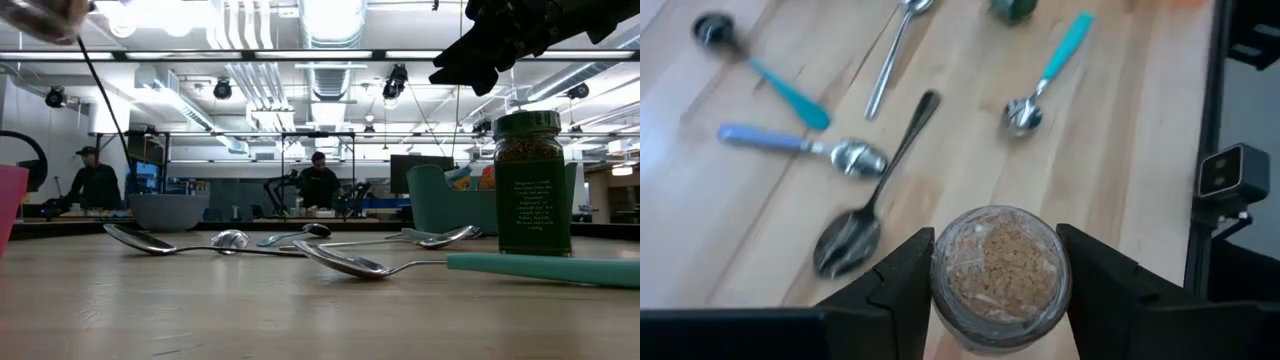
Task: Pick & Place Food Item
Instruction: Put the brown seasoning bottle into the pink bin
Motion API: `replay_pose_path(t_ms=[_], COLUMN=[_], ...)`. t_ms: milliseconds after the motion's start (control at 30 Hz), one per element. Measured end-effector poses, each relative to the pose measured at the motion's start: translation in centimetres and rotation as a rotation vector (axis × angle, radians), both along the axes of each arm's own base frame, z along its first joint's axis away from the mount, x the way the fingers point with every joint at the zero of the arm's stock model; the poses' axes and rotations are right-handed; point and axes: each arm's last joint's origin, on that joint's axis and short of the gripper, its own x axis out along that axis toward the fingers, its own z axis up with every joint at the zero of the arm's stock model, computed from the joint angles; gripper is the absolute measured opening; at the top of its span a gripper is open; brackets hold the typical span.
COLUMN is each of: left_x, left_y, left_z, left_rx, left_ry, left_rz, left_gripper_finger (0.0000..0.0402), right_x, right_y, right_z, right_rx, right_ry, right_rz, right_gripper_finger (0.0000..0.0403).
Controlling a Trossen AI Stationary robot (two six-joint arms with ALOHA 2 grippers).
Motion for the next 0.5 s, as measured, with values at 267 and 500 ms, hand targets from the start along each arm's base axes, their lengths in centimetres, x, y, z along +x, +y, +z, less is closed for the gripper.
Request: replay_pose_path(t_ms=[267, 500], left_x=[-2.3, -4.9], left_y=[-1.0, -2.5], left_z=[-0.1, -0.2], left_rx=[-0.072, -0.157], left_ry=[0.035, 0.026], left_rz=[0.108, 0.176], left_gripper_finger=[0.0178, 0.0178], right_x=[0.0, 0.0], right_y=[0.0, 0.0], right_z=[0.0, 0.0], right_rx=[0.0, 0.0], right_ry=[0.0, 0.0], right_rz=[0.0, 0.0], right_gripper_finger=[0.0214, 0.0214])
